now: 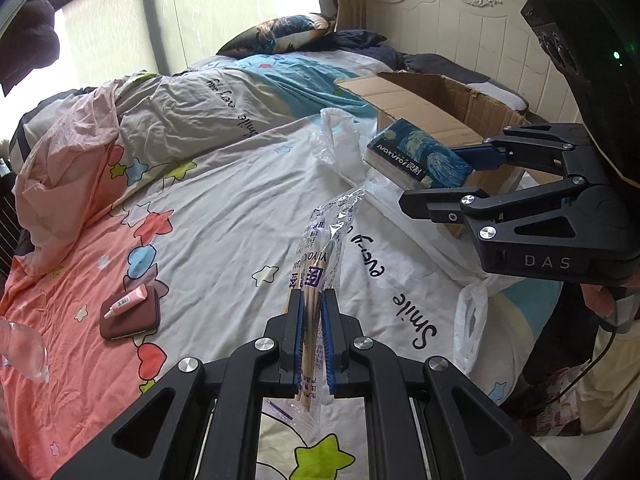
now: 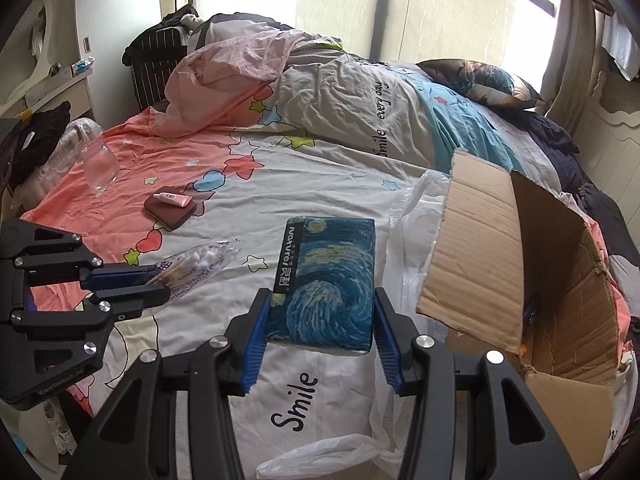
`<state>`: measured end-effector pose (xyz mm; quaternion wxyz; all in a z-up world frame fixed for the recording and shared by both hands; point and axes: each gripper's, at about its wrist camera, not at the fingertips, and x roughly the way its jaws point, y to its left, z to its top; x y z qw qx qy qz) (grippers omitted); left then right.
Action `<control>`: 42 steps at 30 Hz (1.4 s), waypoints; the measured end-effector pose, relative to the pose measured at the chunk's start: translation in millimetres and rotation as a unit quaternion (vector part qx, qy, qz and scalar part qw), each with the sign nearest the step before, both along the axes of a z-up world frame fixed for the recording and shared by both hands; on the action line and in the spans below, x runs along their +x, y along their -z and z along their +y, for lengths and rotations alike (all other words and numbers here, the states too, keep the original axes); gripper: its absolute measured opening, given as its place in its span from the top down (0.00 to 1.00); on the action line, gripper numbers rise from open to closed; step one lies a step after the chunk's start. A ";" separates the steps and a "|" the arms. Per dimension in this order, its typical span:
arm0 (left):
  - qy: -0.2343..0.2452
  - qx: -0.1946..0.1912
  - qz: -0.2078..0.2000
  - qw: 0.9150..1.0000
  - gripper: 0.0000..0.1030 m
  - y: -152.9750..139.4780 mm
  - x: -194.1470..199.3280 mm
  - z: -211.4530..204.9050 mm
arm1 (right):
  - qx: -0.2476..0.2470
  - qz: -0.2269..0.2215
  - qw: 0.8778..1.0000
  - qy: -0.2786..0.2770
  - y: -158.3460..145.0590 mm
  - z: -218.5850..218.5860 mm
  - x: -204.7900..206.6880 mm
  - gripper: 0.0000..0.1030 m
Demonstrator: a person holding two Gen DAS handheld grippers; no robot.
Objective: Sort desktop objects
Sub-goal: 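Carry the swab pack with the left tool while the right tool carries the card box to the cardboard box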
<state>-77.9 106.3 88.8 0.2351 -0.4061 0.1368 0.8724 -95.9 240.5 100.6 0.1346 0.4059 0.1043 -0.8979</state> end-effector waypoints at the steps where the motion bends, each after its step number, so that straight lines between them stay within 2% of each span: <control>1: 0.002 0.000 0.003 1.000 0.92 -3.1 3.0 2.5 | -0.001 0.003 1.000 0.002 -2.8 3.3 3.0 0.56; 12: 0.024 0.003 0.028 0.999 0.92 -31.5 28.0 38.0 | -0.015 0.034 0.999 0.028 -29.3 47.0 35.5 0.56; 25: 0.062 0.004 0.062 0.996 0.92 -61.0 39.0 95.3 | -0.022 0.054 0.996 0.065 -40.6 105.3 54.9 0.56; 32: 0.086 0.011 0.052 0.995 0.92 -62.5 25.0 133.5 | -0.049 0.054 0.993 0.093 -38.4 145.1 51.8 0.56; 42: 0.127 0.018 0.042 0.991 0.92 -60.8 6.7 190.3 | -0.058 0.050 0.990 0.116 -31.6 183.6 42.8 0.56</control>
